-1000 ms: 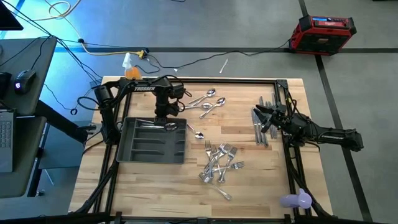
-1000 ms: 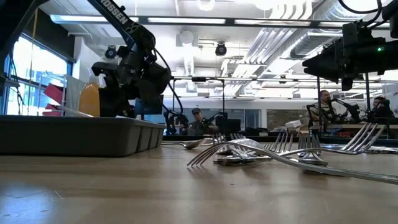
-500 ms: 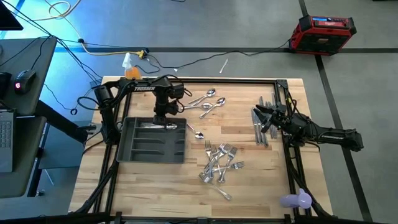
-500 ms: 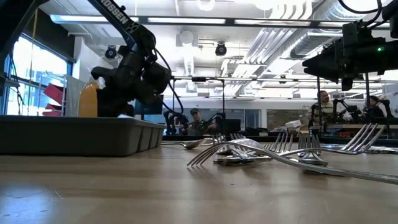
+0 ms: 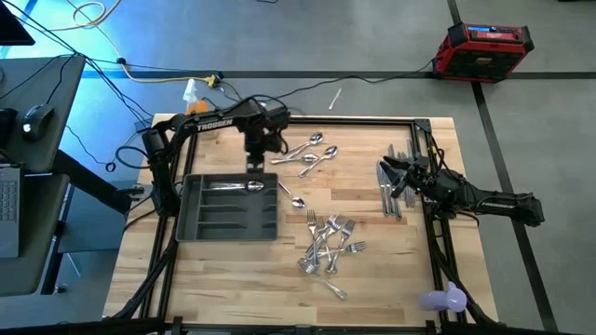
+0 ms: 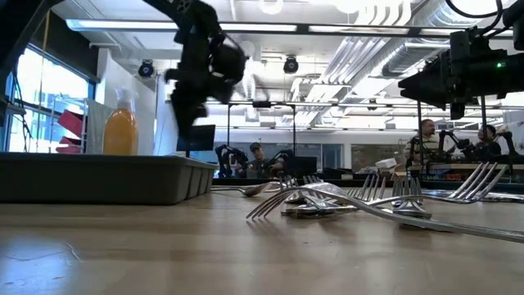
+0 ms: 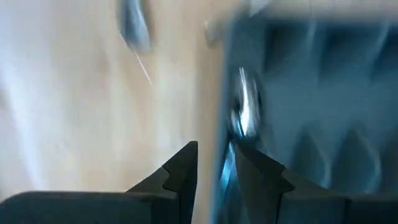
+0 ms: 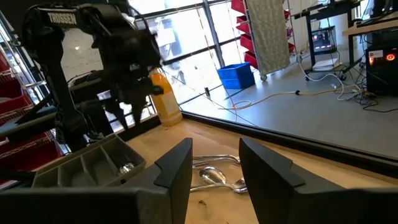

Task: Sort silverware
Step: Put the silver spoon into the black silverware tray

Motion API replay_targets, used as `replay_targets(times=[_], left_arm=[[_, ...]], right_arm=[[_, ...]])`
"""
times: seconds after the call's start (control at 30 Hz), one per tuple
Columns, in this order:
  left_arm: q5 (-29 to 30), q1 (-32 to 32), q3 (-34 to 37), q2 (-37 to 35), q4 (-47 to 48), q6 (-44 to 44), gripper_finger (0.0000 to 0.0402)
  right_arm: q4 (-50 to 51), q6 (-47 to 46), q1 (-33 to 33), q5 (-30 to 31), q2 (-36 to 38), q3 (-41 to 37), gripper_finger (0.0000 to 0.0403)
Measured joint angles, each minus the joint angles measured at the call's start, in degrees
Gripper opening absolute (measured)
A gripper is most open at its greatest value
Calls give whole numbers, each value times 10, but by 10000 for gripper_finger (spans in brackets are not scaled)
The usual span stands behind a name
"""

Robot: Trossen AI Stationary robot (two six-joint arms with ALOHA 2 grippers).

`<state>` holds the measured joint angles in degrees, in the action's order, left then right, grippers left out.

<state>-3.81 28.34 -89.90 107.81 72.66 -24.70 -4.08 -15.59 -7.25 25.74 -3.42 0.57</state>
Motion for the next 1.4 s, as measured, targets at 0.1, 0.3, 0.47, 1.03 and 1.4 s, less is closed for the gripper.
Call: replay_targets(times=[0.1,0.3,0.47,1.03,1.4], left_arm=[[-2,-13,0,2,-100,-7,87],[-19,-29,0,53,-217,-15,96],[-23,-29,-13,115,-248,-27,109],[0,-4,-113,217,-260,-43,116],[-11,2,-115,217,-267,-57,56]], right_arm=[[0,0,0,0,0,0,121],[0,0,0,0,0,0,121],[0,0,0,2,0,0,121],[1,0,0,1,0,0,121],[1,0,0,2,0,0,121]])
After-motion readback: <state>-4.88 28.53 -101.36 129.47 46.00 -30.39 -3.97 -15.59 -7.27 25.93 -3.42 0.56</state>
